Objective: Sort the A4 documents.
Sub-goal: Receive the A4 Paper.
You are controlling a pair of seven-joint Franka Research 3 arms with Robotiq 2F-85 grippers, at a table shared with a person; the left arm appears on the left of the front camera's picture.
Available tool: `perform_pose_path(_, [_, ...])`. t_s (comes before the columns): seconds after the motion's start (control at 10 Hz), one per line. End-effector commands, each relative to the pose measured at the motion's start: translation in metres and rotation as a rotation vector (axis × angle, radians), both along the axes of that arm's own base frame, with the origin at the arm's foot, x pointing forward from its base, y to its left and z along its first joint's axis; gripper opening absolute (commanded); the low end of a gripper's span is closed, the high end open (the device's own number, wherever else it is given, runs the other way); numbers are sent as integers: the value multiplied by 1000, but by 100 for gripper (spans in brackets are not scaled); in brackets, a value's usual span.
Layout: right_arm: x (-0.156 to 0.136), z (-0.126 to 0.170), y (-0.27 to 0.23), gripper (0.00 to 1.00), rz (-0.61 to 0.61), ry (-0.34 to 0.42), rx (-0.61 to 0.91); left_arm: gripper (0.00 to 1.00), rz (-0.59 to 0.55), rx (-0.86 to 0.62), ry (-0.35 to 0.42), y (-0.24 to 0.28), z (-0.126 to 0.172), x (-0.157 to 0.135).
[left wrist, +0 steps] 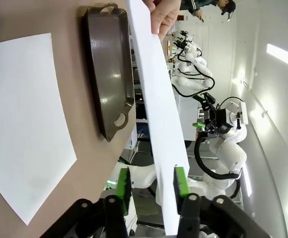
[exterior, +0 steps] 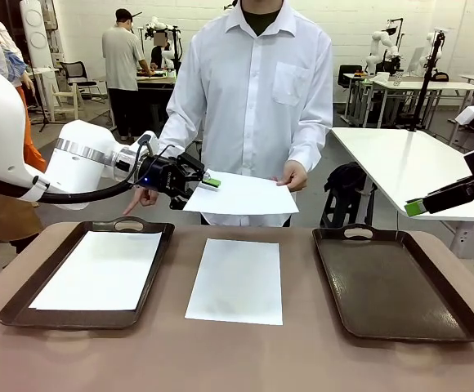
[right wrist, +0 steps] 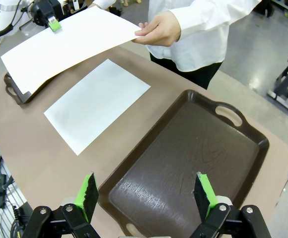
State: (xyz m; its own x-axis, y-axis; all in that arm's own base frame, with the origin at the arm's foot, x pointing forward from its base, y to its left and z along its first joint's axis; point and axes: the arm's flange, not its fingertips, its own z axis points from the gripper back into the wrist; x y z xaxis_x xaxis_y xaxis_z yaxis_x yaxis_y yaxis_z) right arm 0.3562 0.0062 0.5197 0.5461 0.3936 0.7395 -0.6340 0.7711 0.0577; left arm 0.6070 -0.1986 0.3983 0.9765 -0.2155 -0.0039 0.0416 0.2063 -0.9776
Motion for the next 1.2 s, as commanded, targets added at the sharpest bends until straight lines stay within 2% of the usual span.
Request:
perform_pose_path(0.0, [0,-1,0,100,1,2,1,29,14,-33,-21,-1,2,2])
perform_pose_path(0.1, [0,-1,0,100,1,2,1,8,13,-36,-24,0,3,2])
perform_pose_path(0.2, [0,-1,0,100,1,2,1,10,12,-37,-24,0,3,3])
perform_pose_path(0.3, [0,-1,0,100,1,2,1,0,13,-39,-21,1,2,3])
perform_pose_path(0.8, [0,-1,0,100,1,2,1,0,8,-49,-32,4,5,3])
perform_pose_path(0.9, [0,-1,0,100,1,2,1,0,-22,-27,-5,7,9,1])
perform_pose_path(1.1, [0,-1,0,100,1,2,1,0,8,-16,-15,2,2,2])
